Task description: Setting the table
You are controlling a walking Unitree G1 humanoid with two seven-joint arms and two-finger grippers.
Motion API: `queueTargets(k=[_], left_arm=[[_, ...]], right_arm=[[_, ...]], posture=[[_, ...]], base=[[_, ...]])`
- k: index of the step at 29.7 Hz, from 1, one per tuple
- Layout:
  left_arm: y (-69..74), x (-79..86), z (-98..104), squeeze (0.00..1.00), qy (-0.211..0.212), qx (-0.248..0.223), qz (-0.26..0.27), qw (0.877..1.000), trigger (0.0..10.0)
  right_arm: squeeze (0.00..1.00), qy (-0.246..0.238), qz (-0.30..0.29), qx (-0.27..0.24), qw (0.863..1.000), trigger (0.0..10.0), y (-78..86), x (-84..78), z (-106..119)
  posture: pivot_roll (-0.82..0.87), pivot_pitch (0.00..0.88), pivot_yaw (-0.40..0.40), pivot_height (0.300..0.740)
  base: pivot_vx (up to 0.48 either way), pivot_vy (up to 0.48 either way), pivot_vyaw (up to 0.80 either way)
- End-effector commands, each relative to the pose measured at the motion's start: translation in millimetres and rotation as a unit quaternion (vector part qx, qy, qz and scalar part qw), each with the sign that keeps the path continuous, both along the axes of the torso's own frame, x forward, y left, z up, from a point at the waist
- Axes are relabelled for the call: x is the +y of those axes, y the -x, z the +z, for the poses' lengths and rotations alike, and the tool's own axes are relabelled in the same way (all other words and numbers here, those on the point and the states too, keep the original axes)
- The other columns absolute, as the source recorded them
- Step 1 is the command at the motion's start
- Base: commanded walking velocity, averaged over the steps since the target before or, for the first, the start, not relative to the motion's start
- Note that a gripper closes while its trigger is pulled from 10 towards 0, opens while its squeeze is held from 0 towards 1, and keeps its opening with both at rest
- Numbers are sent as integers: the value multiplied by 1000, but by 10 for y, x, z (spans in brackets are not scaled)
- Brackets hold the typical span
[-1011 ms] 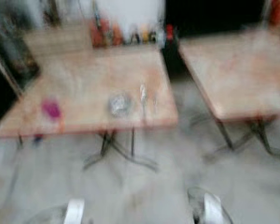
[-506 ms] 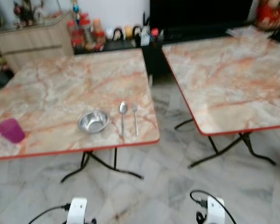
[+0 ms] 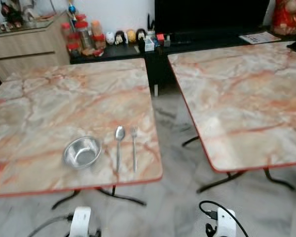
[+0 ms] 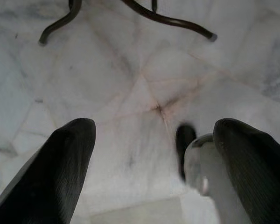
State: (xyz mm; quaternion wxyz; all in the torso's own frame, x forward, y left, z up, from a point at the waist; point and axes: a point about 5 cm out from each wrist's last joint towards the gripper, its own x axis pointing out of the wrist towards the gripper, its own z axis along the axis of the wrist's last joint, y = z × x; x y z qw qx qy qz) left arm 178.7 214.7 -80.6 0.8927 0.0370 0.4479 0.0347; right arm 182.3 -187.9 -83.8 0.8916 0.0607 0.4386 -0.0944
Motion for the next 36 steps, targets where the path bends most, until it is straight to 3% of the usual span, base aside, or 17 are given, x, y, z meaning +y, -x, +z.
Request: queueTargets(k=[1, 12, 15, 16, 17, 18, 21, 24, 25, 26, 27, 28, 29, 31, 32, 34, 36], left_arm=[[95, 119, -21, 0, -12, 13, 22, 1000, 10000], [434, 261, -106, 0, -16, 22, 81, 996, 10000], [462, 284, -106, 0, -19, 19, 89, 996, 10000], [544, 535, -14, 0, -50, -44, 185, 981, 10000], [544, 535, -14, 0, -50, -44, 185, 981, 10000], [600, 703, 73, 0, -78, -89, 240, 964, 10000], [644, 879, 197, 0, -109, -141, 289, 941, 10000], [692, 1112, 464, 0, -188, -221, 328, 899, 10000], [692, 1112, 464, 0, -188, -221, 328, 899, 10000], [751, 1247, 648, 0, -237, -260, 360, 864, 10000], [779, 1303, 736, 0, -264, -272, 371, 848, 10000], [779, 1303, 736, 0, -264, -272, 371, 848, 10000], [800, 1380, 922, 0, -300, -306, 389, 816, 10000], [728, 1415, 1145, 0, -323, -352, 386, 789, 10000], [597, 1405, 1328, 0, -332, -391, 363, 778, 10000], [514, 1388, 1427, 0, -335, -412, 347, 773, 10000], [232, 1312, 1758, 0, -354, -476, 279, 755, 10000]], right_arm=[[0, -12, 10, 5, 1000, 10000, 15, 116, -21], [0, -13, 14, 11, 1000, 10000, 40, 122, -35], [0, -13, 15, 12, 1000, 10000, 42, 126, -36], [0, -14, 16, 12, 1000, 10000, 44, 134, -38], [0, -14, 16, 12, 1000, 10000, 44, 134, -38], [0, -14, 18, 12, 1000, 10000, 45, 138, -38], [0, -13, 22, 13, 1000, 10000, 44, 142, -38], [0, -12, 30, 16, 999, 10000, 53, 145, -43], [0, -12, 30, 16, 999, 10000, 53, 145, -43], [0, -11, 32, 17, 999, 10000, 61, 145, -47], [0, -11, 33, 17, 999, 10000, 63, 144, -48], [0, -11, 33, 17, 999, 10000, 63, 144, -48], [0, -10, 36, 19, 999, 10000, 68, 140, -50], [0, -9, 39, 20, 999, 10000, 74, 136, -52], [0, -8, 41, 21, 999, 10000, 74, 132, -52], [0, -7, 41, 21, 999, 10000, 76, 129, -53], [0, -6, 42, 22, 999, 10000, 75, 117, -52]], posture=[[65, 0, 34, 740], [78, 0, 39, 740], [78, 0, 39, 740], [89, 0, 38, 740], [89, 0, 38, 740], [102, 0, 38, 740], [113, 0, 35, 740], [134, 0, 29, 740], [134, 0, 29, 740], [139, 0, 27, 740], [144, 1, 25, 740], [144, 1, 25, 740], [149, 5, 20, 740], [150, 7, 16, 740], [151, 11, 12, 740], [151, 11, 12, 740], [146, 11, 7, 740]], base=[[0, 0, 0], [0, 0, 0], [0, 0, 0], [0, 0, 0], [0, 0, 0], [0, 0, 0], [0, 0, 0], [0, 0, 0], [0, 0, 0], [0, 0, 0], [0, 0, 0], [0, 0, 0], [0, 0, 0], [0, 0, 0], [0, 0, 0], [0, 0, 0], [0, 0, 0]])
